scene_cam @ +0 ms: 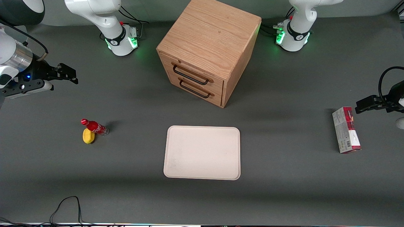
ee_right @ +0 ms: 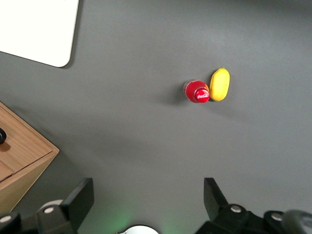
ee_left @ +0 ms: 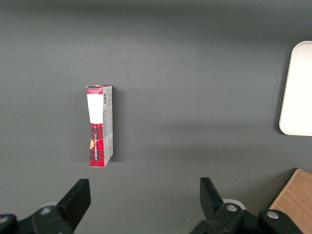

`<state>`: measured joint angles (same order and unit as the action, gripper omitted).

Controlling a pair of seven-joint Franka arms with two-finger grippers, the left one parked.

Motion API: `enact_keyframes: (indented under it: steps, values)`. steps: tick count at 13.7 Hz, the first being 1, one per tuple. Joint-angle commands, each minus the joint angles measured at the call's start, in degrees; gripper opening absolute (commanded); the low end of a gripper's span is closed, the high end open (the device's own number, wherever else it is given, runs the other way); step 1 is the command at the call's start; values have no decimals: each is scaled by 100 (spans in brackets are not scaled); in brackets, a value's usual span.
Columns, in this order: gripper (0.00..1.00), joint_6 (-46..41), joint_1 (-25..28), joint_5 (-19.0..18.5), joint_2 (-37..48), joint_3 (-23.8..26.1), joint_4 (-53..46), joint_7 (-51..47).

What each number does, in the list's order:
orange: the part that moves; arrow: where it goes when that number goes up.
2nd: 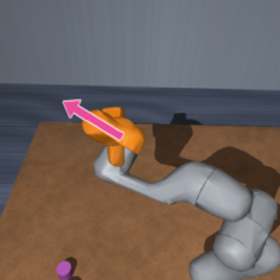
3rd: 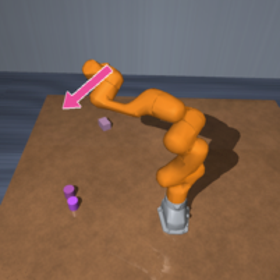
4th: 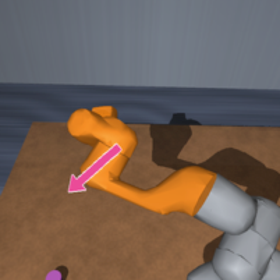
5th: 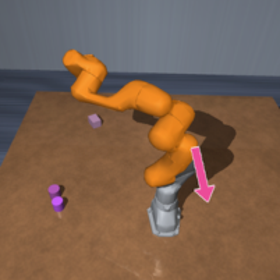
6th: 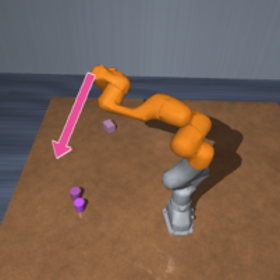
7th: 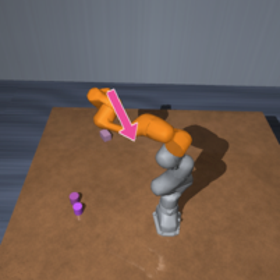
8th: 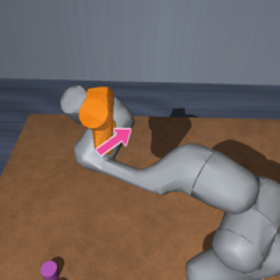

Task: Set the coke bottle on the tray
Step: 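Move the right gripper toward the red Coca-Cola bottle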

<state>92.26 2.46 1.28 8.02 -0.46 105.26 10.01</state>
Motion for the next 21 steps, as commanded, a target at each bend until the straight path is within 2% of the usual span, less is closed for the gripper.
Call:
enact_keyframes:
  steps: [1, 13, 18, 20, 21]
  values:
    - [100, -120, -71, 109, -55, 29, -163, -131]
    - [100, -331, -114, 232, -257, 11, -550, -78]
    - [100, -340, -167, 136, -284, -41, -734, -70]
    - [100, -505, -281, -110, -589, -401, -1329, 437]
    - [100, -751, -299, -111, -983, -541, -1872, 788]
